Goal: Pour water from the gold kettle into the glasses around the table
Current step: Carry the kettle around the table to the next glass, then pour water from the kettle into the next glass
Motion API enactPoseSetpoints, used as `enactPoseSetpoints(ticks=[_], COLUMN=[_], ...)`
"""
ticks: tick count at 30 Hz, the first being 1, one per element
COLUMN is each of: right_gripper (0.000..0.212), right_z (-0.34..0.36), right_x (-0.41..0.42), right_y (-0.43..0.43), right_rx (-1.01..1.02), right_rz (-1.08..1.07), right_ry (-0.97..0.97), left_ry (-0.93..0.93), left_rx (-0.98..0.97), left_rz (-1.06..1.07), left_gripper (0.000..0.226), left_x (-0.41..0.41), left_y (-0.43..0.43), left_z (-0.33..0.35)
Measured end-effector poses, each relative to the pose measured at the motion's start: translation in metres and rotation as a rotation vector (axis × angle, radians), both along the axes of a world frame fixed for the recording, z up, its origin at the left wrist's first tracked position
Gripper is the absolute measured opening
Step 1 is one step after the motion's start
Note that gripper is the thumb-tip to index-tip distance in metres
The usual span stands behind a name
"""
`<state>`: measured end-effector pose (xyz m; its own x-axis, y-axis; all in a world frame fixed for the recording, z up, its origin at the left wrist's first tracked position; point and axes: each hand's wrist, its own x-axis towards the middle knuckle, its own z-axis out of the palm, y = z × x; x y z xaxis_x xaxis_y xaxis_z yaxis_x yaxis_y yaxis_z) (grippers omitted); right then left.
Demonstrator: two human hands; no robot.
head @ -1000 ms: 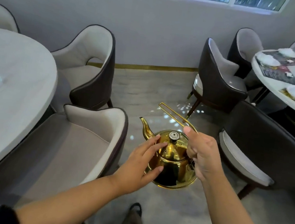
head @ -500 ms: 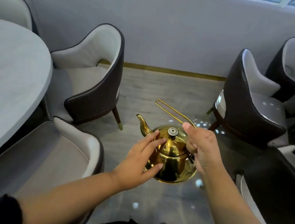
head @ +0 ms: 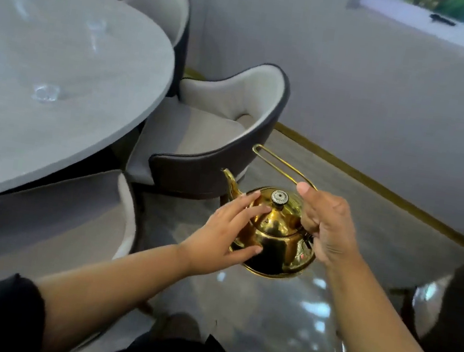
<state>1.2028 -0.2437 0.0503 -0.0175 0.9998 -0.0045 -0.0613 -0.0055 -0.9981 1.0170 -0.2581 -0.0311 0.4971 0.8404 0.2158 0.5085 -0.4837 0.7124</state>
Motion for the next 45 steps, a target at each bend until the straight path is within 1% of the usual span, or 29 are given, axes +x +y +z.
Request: enactPoseSetpoints(ticks=[3, 8, 11, 15, 19, 26, 28, 30, 32, 36, 40, 45], right_gripper=[0.049, 0.051, 0.055, 0.049, 0.047, 0.047, 0.05, 0.051, 0.048, 0.05, 0.05, 0.055], right_z=[-0.002, -0.008, -0.006, -0.002, -0.001, 0.001, 0.002, 0.004, 0.006, 0.008, 0.011, 0.016], right_x=[-0.007, -0.037, -0.063, -0.102, -0.142, -0.217, -0.238, -0.26, -0.283, -0.326, -0.369, -0.419], right_y=[0.053, 0.14, 0.189, 0.244, 0.296, 0.384, 0.408, 0.427, 0.443, 0.464, 0.477, 0.483], right_rx=[-0.012, -0.031, -0.046, -0.037, -0.033, -0.047, -0.069, -0.076, -0.064, -0.063, -0.07, -0.043], right_rz=[0.084, 0.224, 0.325, 0.389, 0.483, 0.758, 0.846, 0.915, 0.961, 1.014, 1.037, 1.056], right_ry=[0.011, 0.043, 0.094, 0.084, 0.101, 0.084, 0.101, 0.095, 0.077, 0.046, 0.036, -0.019], left_ry=[-0.021, -0.015, -0.003, 0.051, 0.072, 0.05, 0.033, 0.027, 0.034, 0.063, 0.105, 0.152], left_rx=[-0.074, -0.037, -0.034, -0.06, -0.041, -0.043, -0.045, -0.056, -0.06, -0.094, -0.147, -0.191], left_rz=[0.096, 0.229, 0.314, 0.415, 0.521, 0.768, 0.835, 0.911, 0.98, 1.061, 1.104, 1.071], left_gripper=[0.062, 0.064, 0.063, 0.064, 0.064, 0.064, 0.065, 0.065, 0.065, 0.067, 0.064, 0.068], left_x=[-0.005, -0.036, -0.057, -0.085, -0.114, -0.155, -0.164, -0.174, -0.186, -0.212, -0.246, -0.293], left_y=[0.033, 0.096, 0.129, 0.165, 0.196, 0.248, 0.263, 0.276, 0.288, 0.306, 0.316, 0.317], left_z=[0.002, -0.002, 0.005, 0.017, 0.022, 0.017, 0.014, 0.014, 0.015, 0.02, 0.026, 0.026])
